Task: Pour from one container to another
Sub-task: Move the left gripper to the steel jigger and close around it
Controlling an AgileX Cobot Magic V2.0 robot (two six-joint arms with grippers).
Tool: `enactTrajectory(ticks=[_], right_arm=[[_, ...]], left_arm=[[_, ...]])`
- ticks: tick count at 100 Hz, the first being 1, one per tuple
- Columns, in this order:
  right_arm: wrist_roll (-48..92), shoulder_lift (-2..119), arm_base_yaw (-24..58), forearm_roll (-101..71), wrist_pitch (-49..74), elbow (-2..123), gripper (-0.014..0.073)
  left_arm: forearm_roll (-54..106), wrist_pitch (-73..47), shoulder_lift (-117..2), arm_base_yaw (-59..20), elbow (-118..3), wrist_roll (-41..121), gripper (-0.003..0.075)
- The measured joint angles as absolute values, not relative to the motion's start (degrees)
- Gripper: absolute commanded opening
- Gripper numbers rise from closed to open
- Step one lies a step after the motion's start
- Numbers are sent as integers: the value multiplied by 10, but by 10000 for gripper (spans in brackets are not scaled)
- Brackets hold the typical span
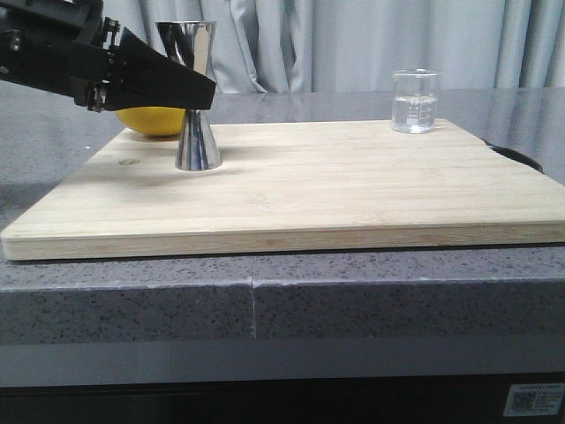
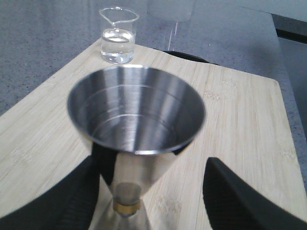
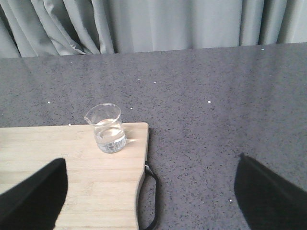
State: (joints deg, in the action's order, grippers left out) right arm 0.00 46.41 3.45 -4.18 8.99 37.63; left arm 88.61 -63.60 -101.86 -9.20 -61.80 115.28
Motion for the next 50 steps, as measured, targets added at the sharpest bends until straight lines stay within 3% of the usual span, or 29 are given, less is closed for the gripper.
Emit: enactTrajectory(ticks=[50], right_arm=[[0,464,34,-42,77,376,638]], left_arm=[[886,-635,-1019,-92,-618,1153,290]])
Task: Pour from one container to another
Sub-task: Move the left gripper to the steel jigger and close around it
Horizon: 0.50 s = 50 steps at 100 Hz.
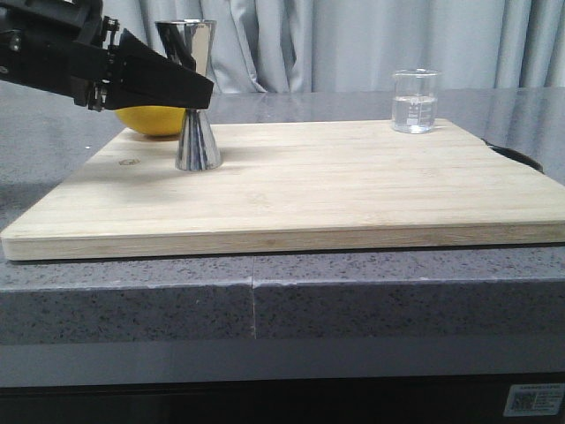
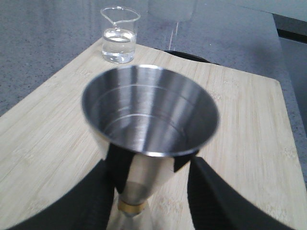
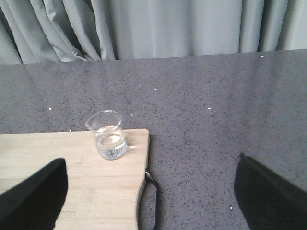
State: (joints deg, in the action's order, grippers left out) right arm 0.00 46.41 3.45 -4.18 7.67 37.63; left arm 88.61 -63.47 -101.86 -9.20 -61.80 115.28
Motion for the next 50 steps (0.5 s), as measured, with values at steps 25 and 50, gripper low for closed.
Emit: enactTrajectory(ticks=[25,50], right_arm=[[0,464,34,-42,76,376,638],[0,464,34,-42,76,376,638]], left_arm=[[886,-635,-1019,-92,-618,1153,246],[886,-635,-1019,-92,-618,1153,208]])
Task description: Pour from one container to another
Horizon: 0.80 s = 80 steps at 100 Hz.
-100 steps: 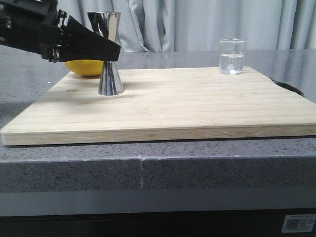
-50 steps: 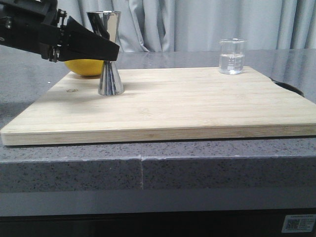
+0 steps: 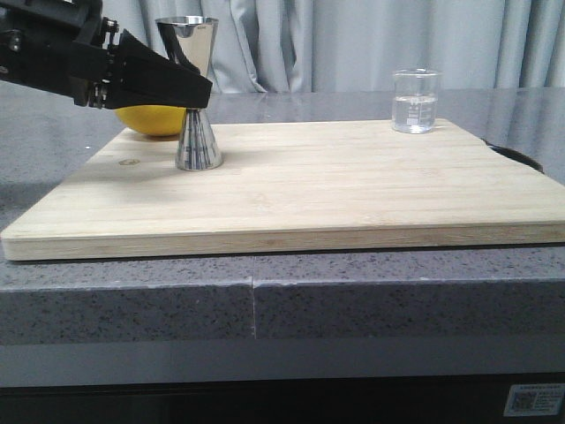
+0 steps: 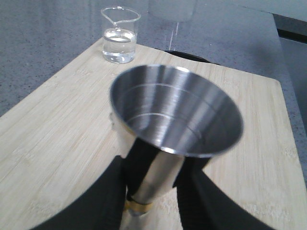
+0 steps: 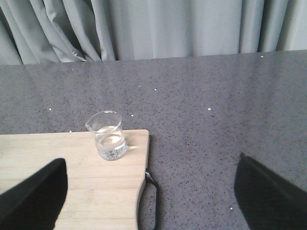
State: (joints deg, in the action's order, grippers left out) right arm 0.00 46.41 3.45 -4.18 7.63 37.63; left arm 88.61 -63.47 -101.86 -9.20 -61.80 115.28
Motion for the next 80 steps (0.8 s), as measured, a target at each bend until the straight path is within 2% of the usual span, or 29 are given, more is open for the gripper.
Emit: enactTrajectory(ticks=[80], right_arm=[[0,467,34,-42,75,376,638]], left_arm=[[899,-630,-1019,-92,-618,1153,206]])
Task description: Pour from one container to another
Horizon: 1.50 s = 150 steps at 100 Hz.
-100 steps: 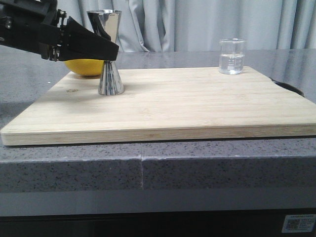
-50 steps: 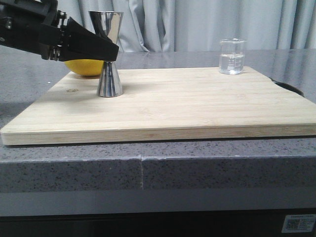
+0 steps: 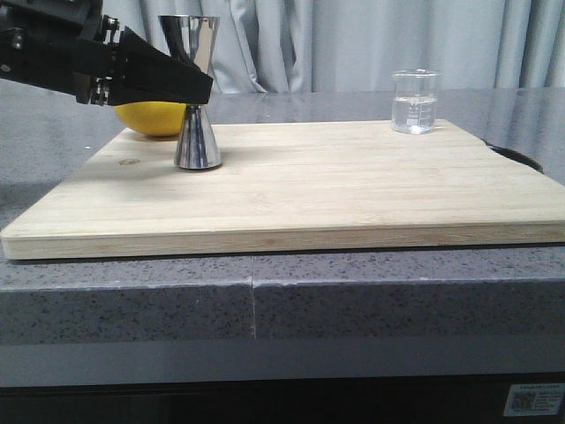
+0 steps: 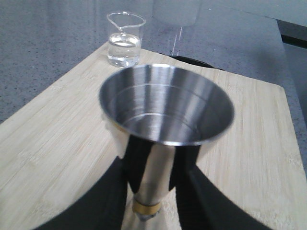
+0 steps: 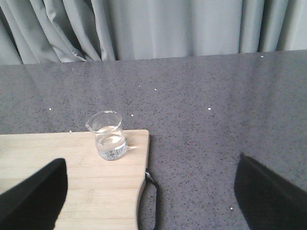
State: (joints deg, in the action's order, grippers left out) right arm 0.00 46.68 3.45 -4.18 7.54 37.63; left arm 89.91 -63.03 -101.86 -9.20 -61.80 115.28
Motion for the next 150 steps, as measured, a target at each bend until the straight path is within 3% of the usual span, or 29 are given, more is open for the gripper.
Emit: enactTrajectory(ticks=[38,86,150], right_arm=[[0,550,34,-42,21,376,638],[0,693,113,-26,-96,376,638],[0,840,114,14,-268,377,638]], left_arm=[[915,-645,-1019,-92,-618,1153,206],[916,-662,-1019,-92,-618,1153,206],[916,-664,-1019,-93,-623,1153,206]])
